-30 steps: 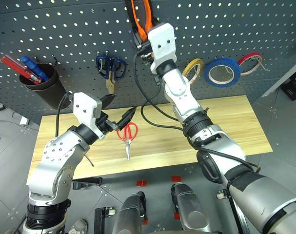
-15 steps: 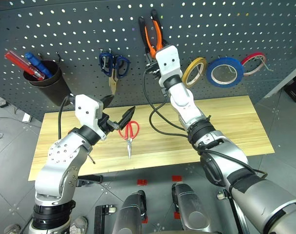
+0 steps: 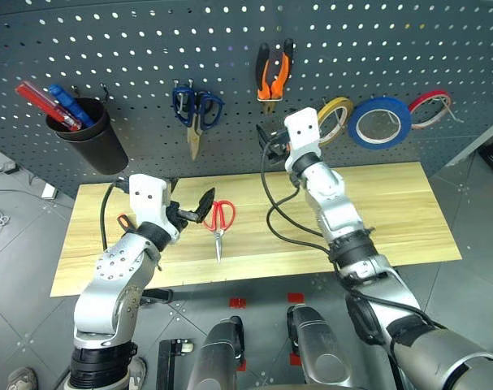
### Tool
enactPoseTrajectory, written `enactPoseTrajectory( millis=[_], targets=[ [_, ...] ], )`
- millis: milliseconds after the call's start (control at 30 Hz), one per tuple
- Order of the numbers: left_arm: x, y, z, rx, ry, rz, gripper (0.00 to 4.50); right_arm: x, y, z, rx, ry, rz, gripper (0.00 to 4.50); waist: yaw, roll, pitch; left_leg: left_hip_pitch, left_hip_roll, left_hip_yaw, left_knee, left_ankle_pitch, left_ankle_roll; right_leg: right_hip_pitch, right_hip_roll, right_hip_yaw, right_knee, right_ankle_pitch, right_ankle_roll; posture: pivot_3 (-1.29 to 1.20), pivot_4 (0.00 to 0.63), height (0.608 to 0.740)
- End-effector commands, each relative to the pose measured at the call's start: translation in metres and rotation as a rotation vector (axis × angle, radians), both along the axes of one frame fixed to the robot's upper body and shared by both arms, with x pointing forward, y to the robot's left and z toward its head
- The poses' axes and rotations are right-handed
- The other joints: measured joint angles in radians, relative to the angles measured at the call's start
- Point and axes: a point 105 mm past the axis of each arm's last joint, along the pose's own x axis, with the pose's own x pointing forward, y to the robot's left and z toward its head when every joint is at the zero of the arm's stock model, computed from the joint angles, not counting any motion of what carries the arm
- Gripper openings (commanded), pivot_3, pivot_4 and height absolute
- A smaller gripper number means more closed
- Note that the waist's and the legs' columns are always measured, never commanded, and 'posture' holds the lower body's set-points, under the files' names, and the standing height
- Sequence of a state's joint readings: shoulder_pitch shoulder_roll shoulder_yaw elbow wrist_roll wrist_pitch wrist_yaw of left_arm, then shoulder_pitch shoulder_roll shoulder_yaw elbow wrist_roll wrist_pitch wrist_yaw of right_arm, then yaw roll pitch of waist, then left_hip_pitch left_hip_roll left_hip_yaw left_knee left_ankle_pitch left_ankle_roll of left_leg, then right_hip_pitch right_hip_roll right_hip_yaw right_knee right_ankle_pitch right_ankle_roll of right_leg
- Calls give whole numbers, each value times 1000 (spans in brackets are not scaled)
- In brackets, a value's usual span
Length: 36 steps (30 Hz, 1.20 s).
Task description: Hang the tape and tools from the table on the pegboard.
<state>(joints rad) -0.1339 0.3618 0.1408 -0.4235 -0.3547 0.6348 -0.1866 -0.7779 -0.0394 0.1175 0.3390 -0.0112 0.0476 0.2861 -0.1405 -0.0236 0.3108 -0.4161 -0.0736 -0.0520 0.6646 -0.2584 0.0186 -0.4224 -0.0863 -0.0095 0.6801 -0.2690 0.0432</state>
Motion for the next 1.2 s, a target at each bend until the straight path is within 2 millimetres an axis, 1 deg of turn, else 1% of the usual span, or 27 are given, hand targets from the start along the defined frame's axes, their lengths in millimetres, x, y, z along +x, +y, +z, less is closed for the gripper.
enactPoseTrajectory(
  millis=[33, 100, 167, 233, 267, 333, 467, 567, 633, 733, 867, 967, 1100, 1200],
  targets=[
    [-5, -1, -26, 27, 149, 78, 4500, -53, 28, -8, -83, 85, 324, 4461, 0, 0, 0, 0, 0, 0, 0, 0, 0, 0, 0, 0, 0, 0, 0, -249, 337, 740],
    [-6, -2, -46, 90, 261, 109, 4500, -81, 30, -15, -128, 156, 468, 4461, 0, 0, 1, 0, 0, 0, 0, 0, 1, 0, 0, 0, 0, 0, 0, -259, 340, 740],
    [-5, -4, -59, 106, 319, 132, 4500, -108, 30, -20, -177, 209, 594, 4461, 1, -1, 2, 0, 0, 0, 0, 0, 1, 0, 0, 0, 0, 0, 0, -264, 342, 740],
    [-3, -8, -65, 84, 346, 135, 4500, -122, 29, -21, -203, 240, 652, 4461, 1, -1, 2, 0, 0, -1, 1, 0, 1, 0, 0, -1, 0, 0, 0, -270, 343, 740],
    [-1, -10, -71, 73, 375, 146, 4500, -130, 28, -23, -215, 261, 681, 4461, 1, -1, 2, 0, 0, -2, 1, 0, 1, 0, 0, -1, 0, 0, 0, -277, 344, 740],
    [2, -15, -81, 39, 423, 157, 4500, -137, 27, -26, -225, 293, 706, 4461, 2, -1, 2, 0, 0, -3, 1, 0, 1, 0, 0, -2, 0, 0, 0, -286, 345, 740],
    [14, -24, -92, 1, 464, 179, 4500, -142, 27, -29, -233, 322, 717, 4461, 1, -3, 3, 0, 0, -2, 1, 0, 1, 0, 0, -1, 0, 0, 0, -287, 346, 740],
    [21, -36, -102, 14, 504, 165, 4500, -143, 29, -28, -215, 342, 726, 4461, 2, -3, 3, 0, 0, -2, 1, 0, 1, 1, 0, -2, 0, 0, 0, -293, 345, 740],
    [24, -41, -111, 60, 536, 166, 4500, -143, 29, -26, -196, 361, 734, 4461, 1, -3, 3, 0, 0, -2, 1, 0, 1, 1, 0, -2, 0, 0, 0, -298, 344, 740],
    [24, -39, -126, 88, 602, 208, 4500, -144, 27, -28, -176, 412, 746, 4461, 0, -4, 3, 0, 0, -2, 1, 0, 1, 1, 0, -2, 0, 0, 0, -306, 343, 740],
    [24, -37, -138, 118, 644, 220, 4500, -147, 23, -36, -207, 473, 747, 4461, 1, -4, 3, 0, 0, -2, 1, 0, 1, 1, 0, -2, 0, 0, 0, -310, 343, 740],
    [22, -34, -144, 65, 679, 239, 4500, -146, 18, -46, -274, 486, 713, 4461, 1, -4, 3, 0, -1, -2, 1, 0, 1, 1, -1, -2, 0, 0, 0, -320, 343, 740],
    [19, -33, -149, 17, 706, 239, 4500, -139, 9, -51, -356, 463, 648, 4461, -2, -4, 3, 1, 0, -2, 1, 0, 1, 1, 0, -2, 0, 0, 1, -328, 343, 740],
    [17, -33, -151, -6, 718, 241, 3948, -132, 2, -52, -388, 460, 609, 4500, -2, -4, 3, 1, 0, -2, 1, 0, 0, 2, 0, -2, 0, 0, 1, -333, 343, 740]
  ],
)
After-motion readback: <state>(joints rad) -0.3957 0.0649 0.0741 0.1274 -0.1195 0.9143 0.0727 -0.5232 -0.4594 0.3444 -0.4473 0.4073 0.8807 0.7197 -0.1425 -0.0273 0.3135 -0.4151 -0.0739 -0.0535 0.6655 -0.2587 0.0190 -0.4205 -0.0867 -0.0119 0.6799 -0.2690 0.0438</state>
